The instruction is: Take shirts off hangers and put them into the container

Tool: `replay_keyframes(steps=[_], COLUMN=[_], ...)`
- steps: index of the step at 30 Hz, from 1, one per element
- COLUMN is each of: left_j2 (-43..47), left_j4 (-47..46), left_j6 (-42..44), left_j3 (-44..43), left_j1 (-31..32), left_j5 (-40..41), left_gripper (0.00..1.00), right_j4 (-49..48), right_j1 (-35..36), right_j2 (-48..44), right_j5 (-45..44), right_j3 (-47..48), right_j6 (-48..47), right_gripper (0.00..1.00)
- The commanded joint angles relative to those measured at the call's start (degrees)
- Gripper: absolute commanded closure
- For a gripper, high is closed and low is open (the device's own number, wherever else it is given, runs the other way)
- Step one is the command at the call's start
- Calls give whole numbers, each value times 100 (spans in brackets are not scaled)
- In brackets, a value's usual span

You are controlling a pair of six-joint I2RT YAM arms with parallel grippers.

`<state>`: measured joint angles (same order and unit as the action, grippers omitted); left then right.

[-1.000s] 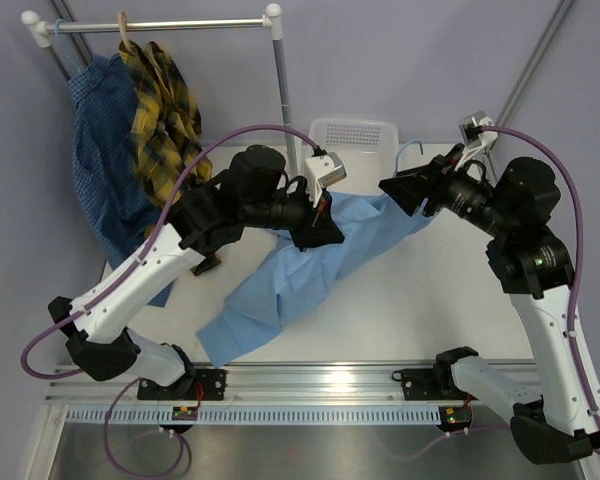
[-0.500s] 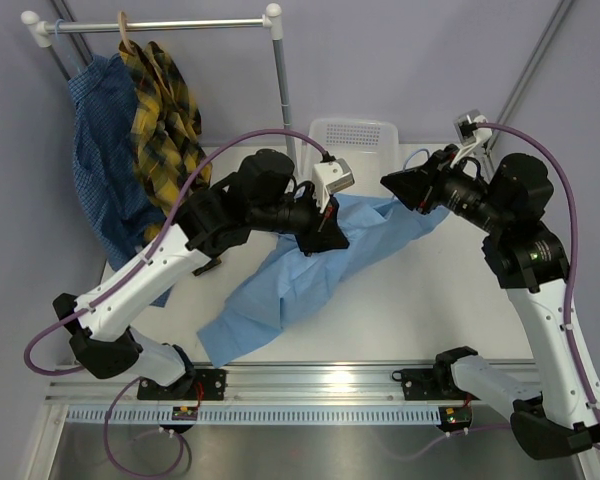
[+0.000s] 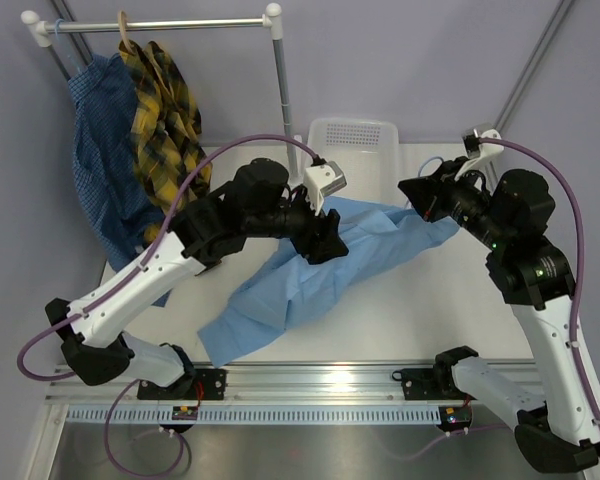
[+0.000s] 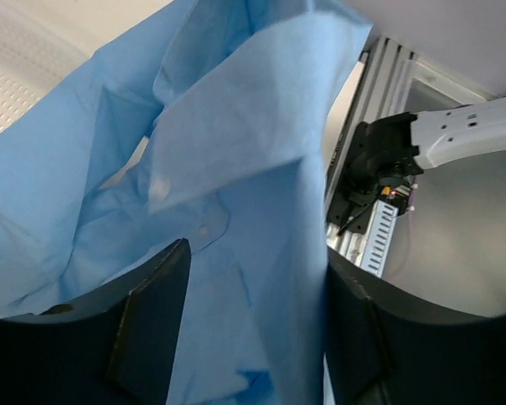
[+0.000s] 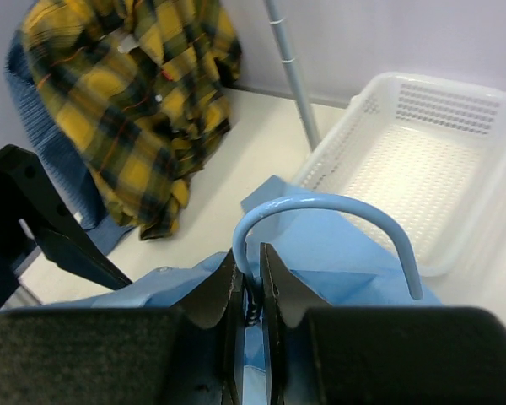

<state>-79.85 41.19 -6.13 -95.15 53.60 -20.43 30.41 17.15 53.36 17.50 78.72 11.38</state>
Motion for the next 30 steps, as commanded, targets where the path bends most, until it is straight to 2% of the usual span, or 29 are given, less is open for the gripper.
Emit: replay_keyframes(steps=[1, 4, 13, 20, 23, 24, 26, 28, 30], left_j2=[487, 830, 1341, 1350, 1315, 1315, 1314, 1315, 1367], left_j4=[-181, -173, -164, -146, -111, -85, -59, 99, 301], left_j6=[-116, -239, -582, -582, -565, -547, -521, -442, -363], left_j3=[330, 611, 1192, 1421, 1429, 1412, 1394, 1351, 1333], left_j1=[27, 27, 27, 27, 27, 27, 27, 27, 19], left_j5=[555, 732, 855, 1172, 1260, 1278, 1287, 1409, 1567], left_gripper=[35, 31, 30, 40, 59, 75, 88, 100, 100], right_j4=[-185, -168, -158, -194, -168, -159, -150, -132, -106], right_j1=[17, 26, 26, 26, 25, 26, 17, 26, 26], right_j2=[-247, -256, -160, -168, -177, -186, -212, -247, -265], right_j5=[-904, -1055, -1723, -1873, -1952, -1995, -2092, -2267, -2443], right_j3=[-58, -85, -58, 21, 21, 21, -5, -23, -41], right_j6=[-311, -443, -601, -654, -716, -742, -786, -874, -988], right_gripper=[100, 100, 100, 100, 100, 100, 100, 100, 100])
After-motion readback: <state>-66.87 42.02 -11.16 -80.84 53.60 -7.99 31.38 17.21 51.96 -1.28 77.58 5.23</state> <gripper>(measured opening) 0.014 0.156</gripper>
